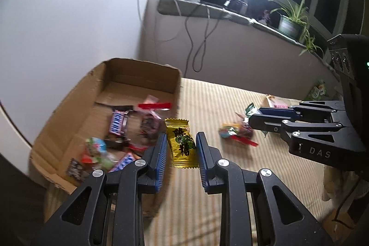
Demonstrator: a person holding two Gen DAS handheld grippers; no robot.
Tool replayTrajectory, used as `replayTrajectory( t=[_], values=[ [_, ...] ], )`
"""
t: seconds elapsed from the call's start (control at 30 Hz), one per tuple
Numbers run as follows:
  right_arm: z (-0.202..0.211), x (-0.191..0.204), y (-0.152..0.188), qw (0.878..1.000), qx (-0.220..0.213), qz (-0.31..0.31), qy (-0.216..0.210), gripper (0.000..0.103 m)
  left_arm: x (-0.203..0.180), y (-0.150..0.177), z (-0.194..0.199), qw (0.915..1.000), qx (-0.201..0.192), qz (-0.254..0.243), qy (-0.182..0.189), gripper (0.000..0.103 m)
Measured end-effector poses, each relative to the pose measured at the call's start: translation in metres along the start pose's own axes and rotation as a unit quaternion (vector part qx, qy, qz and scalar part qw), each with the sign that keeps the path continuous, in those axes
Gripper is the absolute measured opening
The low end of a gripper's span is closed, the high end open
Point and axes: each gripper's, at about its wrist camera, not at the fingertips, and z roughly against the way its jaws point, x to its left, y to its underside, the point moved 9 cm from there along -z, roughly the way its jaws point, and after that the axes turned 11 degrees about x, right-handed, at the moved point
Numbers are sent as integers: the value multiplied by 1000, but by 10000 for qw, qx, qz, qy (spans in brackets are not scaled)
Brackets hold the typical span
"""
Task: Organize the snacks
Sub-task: 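Carry both candies into the cardboard box and open both grippers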
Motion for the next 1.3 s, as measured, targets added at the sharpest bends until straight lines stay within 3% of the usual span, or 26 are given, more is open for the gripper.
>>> replayTrajectory(
  t=[0.63, 1.2, 1.27, 1.3],
  values=[
    [-44, 53, -69, 9986, -40, 289, -432, 22, 65, -8, 6, 9985, -101, 363, -392, 24],
    [-68, 78, -90, 9971, 57, 410, -644, 24, 81, -6, 2, 9977, -58, 480, -472, 24],
    [-68, 77, -91, 9972, 48, 379, -637, 31, 80, -5, 2, 9976, -55, 470, -502, 26],
    [-68, 76, -91, 9973, 28, 347, -646, 41, 80, -5, 2, 9976, -50, 465, -518, 32]
  ],
)
